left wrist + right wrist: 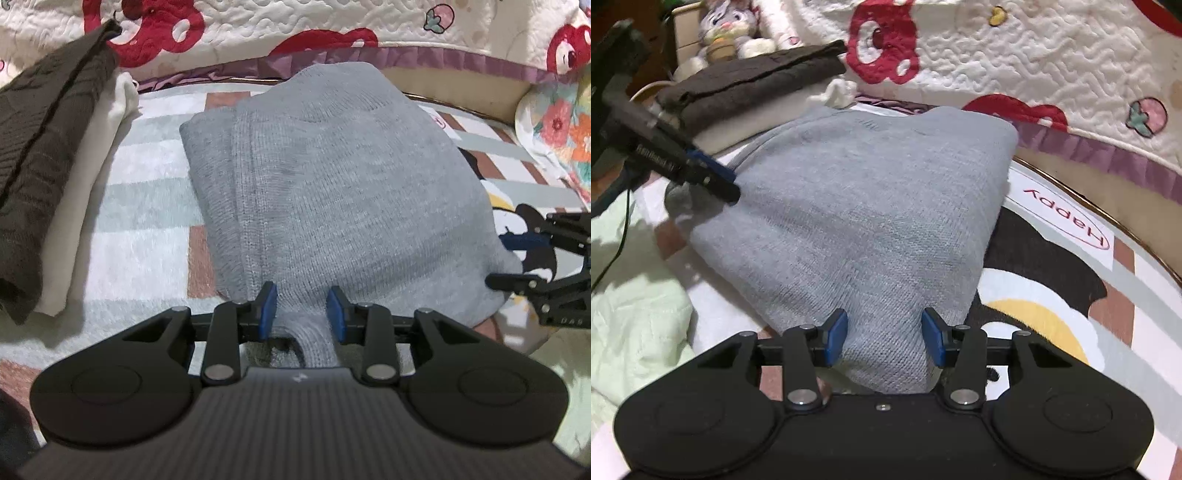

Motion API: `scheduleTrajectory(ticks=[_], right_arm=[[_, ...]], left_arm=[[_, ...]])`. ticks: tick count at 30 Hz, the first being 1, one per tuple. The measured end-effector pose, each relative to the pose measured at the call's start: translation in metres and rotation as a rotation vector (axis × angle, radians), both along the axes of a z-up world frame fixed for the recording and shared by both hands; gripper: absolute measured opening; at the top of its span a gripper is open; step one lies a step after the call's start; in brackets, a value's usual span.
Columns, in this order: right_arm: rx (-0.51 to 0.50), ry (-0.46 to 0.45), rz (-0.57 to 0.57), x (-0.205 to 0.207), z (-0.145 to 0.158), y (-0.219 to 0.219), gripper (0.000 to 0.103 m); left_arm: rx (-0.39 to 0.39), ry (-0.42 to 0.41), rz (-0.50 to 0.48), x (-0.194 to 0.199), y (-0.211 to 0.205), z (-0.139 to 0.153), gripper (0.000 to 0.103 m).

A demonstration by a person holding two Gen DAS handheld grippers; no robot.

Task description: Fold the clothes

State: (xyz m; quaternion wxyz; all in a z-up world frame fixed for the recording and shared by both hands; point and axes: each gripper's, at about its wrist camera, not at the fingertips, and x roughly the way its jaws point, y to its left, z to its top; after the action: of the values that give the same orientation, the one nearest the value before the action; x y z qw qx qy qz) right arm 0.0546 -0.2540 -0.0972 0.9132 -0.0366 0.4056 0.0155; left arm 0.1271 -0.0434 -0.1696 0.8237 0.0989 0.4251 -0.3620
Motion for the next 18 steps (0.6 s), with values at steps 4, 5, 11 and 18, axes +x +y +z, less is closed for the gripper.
scheduleTrajectory(ticks=[4,5,11,18], right_arm=[[0.006,0.008,0.009,-0.003,-0.001,0.002,0.050],[0.009,0.008,0.014,-0.003,-0.002,0.001,0.050],[0.044,0.043,0.034,0.004,0.002,0.000,0.054],[0.094,0.069,0.055,0.006,0.005,-0.006,0.059]], left_arm=[[-0.125,0.037,-0.002,0.008,0.007,0.010,0.033],[-0.177,0.037,0.010,0.012,0.010,0.016,0.037],[-0.263,-0.011,0.089,0.065,-0.012,0.035,0.044],[-0.154,0.046,0.103,0.127,-0.061,0.005,0.032]])
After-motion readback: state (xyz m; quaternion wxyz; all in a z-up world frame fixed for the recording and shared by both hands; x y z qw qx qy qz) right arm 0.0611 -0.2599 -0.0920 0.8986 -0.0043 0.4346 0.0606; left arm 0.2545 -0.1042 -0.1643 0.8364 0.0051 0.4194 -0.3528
